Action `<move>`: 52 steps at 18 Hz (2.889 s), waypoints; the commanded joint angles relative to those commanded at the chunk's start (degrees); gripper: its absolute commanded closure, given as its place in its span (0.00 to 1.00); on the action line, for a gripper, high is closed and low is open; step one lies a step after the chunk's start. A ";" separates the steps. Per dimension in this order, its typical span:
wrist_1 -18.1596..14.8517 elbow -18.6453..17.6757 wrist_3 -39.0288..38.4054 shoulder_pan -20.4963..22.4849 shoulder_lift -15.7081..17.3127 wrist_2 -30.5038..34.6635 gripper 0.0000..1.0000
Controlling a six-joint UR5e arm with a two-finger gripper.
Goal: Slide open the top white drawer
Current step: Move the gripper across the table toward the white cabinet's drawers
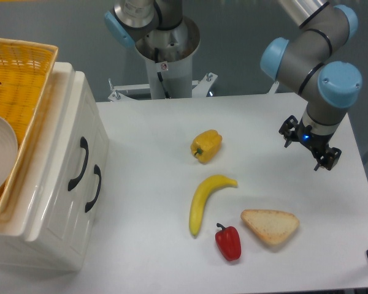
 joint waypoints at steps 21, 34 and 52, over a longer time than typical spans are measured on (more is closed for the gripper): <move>0.35 1.50 -20.28 -9.22 0.53 -2.02 0.00; -1.85 -2.54 -51.29 -14.84 7.99 -6.15 0.00; -13.53 -0.88 -64.33 -31.55 13.89 -5.10 0.00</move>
